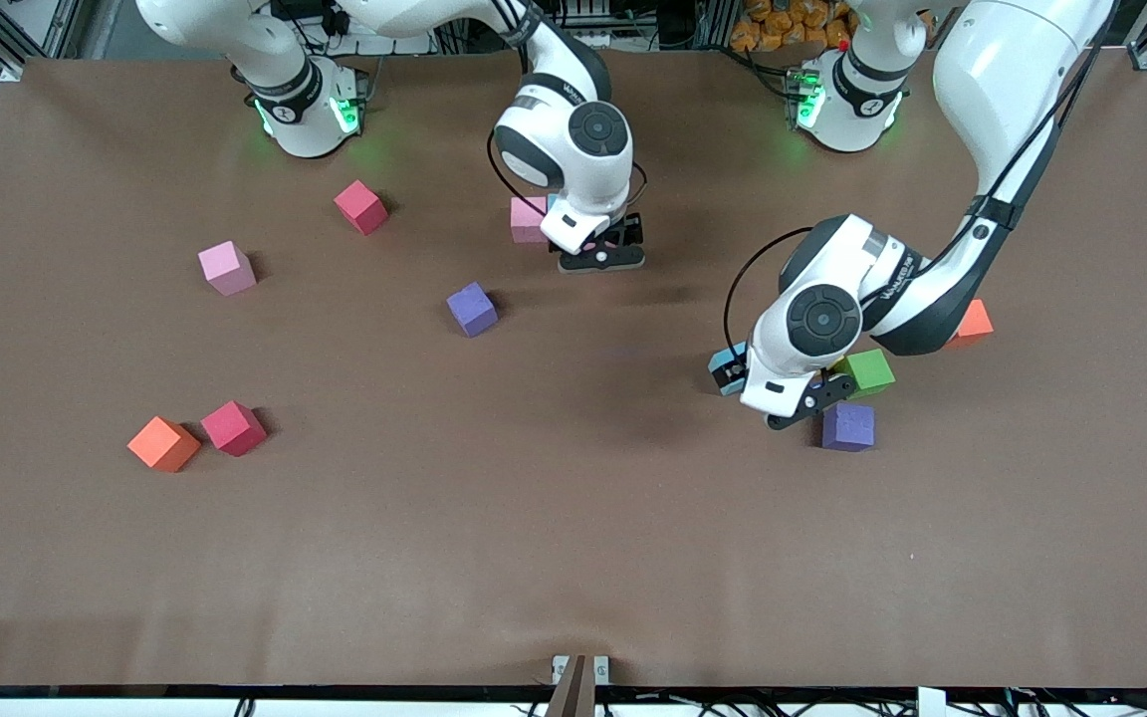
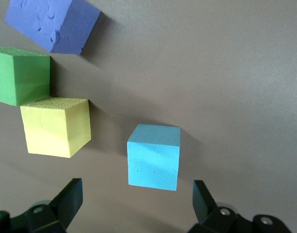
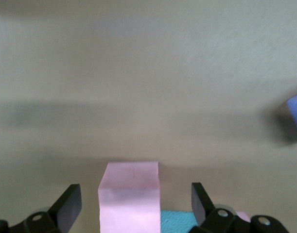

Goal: Form number 2 with 11 blocks
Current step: 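Place the pink cube by the yellow cube while the left gripper grasps cyan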

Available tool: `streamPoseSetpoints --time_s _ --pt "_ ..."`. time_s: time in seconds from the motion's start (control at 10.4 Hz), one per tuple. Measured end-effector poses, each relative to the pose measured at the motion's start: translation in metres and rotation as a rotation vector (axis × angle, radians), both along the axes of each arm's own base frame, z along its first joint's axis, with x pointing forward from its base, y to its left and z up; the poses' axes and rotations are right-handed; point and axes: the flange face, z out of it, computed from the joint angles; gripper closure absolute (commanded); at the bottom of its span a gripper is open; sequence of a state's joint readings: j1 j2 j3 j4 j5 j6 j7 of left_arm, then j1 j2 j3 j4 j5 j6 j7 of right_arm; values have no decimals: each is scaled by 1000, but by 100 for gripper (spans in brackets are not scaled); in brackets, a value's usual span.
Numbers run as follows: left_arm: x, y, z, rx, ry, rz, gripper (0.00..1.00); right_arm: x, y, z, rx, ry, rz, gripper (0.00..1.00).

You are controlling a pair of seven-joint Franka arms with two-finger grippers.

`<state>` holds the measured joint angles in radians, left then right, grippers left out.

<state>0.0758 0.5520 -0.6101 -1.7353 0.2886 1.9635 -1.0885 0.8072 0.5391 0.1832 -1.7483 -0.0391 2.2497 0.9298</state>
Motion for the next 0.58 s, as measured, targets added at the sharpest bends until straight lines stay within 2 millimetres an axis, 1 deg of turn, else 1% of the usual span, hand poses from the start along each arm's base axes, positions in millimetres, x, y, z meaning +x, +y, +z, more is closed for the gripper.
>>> streamPoseSetpoints --time_s 0.19,0.38,0.48,0.58 --pt "0 0 -1 2 0 14 0 36 -24 14 11 -13 -39 0" --pt "-1 -1 -3 2 1 17 0 72 -61 28 -11 -2 -51 0" --pt "-1 0 -6 3 0 30 0 89 -80 33 -23 9 -44 0" --pt "-2 1 -9 7 -1 56 0 103 -98 34 -32 21 -18 0"
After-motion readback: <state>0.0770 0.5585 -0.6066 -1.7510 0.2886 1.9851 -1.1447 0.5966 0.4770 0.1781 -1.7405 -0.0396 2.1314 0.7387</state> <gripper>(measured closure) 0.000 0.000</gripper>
